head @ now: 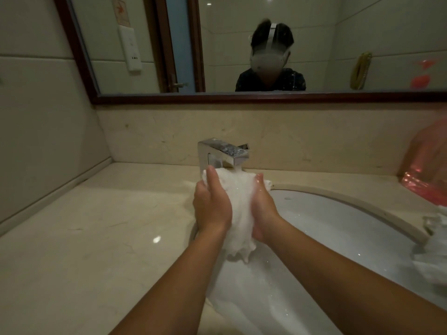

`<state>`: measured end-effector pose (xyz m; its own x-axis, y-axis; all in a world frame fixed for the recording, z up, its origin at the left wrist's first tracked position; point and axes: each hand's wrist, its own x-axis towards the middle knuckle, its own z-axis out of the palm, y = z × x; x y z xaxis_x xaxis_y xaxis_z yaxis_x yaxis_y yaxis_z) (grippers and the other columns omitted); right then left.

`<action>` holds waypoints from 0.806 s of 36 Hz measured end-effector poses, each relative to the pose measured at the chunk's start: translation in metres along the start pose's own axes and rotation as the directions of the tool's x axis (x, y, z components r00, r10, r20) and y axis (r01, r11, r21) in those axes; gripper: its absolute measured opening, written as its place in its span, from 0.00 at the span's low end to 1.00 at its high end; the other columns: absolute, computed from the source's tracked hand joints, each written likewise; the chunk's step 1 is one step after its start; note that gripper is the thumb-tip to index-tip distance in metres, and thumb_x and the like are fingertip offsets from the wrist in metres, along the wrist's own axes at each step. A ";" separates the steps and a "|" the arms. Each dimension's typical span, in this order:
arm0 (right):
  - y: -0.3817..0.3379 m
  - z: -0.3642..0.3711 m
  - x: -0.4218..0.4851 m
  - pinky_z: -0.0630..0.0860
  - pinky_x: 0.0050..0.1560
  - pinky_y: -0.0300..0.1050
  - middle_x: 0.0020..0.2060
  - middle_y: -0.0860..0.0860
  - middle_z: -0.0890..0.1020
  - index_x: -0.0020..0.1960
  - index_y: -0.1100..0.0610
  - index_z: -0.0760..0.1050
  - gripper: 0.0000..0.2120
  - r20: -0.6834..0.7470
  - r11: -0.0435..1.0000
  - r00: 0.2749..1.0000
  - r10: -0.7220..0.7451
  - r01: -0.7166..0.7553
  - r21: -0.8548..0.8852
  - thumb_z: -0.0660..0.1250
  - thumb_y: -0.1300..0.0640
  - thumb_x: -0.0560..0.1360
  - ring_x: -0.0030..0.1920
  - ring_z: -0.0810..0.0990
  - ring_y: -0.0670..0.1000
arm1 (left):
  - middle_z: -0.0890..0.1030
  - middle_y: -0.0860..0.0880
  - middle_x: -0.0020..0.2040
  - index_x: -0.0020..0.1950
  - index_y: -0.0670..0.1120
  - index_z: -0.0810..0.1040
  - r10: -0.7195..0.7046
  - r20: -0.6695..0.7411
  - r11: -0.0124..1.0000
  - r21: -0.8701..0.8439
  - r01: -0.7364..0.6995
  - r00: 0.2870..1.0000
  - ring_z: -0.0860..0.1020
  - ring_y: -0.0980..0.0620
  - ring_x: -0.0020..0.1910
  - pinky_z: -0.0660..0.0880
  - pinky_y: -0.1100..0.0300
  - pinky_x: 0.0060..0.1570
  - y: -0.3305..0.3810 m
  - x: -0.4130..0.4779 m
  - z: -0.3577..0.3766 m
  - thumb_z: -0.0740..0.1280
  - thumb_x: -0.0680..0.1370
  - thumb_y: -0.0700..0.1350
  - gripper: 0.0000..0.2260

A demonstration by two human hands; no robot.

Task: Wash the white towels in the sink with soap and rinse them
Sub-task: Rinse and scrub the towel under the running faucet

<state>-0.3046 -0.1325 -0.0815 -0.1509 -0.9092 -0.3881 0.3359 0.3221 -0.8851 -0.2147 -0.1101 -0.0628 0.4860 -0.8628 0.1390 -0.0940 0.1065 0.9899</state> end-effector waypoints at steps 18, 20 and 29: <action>-0.011 -0.030 0.010 0.77 0.68 0.62 0.56 0.63 0.87 0.66 0.58 0.81 0.38 0.051 0.968 0.998 0.036 -0.048 0.247 0.58 0.26 0.79 0.59 0.86 0.66 | 0.80 0.46 0.72 0.74 0.50 0.78 -0.174 0.384 0.970 -0.091 0.225 0.907 0.74 0.46 0.75 0.67 0.46 0.78 -0.011 0.008 0.025 0.43 0.79 0.76 0.42; -0.008 -0.029 0.013 0.77 0.68 0.63 0.56 0.61 0.87 0.67 0.56 0.81 0.37 0.033 0.977 0.999 0.026 -0.033 0.210 0.58 0.26 0.79 0.58 0.86 0.65 | 0.79 0.46 0.73 0.76 0.49 0.76 -0.181 0.387 0.965 -0.107 0.239 0.904 0.74 0.46 0.75 0.67 0.45 0.78 -0.012 0.009 0.025 0.43 0.73 0.79 0.48; -0.012 -0.033 0.006 0.82 0.63 0.62 0.70 0.54 0.77 0.83 0.45 0.49 0.49 -0.103 0.996 0.993 -0.066 0.059 -0.070 0.66 0.26 0.73 0.63 0.82 0.61 | 0.77 0.44 0.75 0.78 0.48 0.74 -0.246 0.285 0.960 -0.058 0.273 0.926 0.73 0.41 0.76 0.66 0.45 0.78 -0.007 0.007 0.025 0.39 0.74 0.80 0.51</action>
<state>-0.3404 -0.1334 -0.0815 -0.2675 -0.8966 -0.3530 0.2605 0.2854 -0.9223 -0.2319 -0.1291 -0.0698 0.2253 -0.9665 -0.1234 0.0929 -0.1048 0.9901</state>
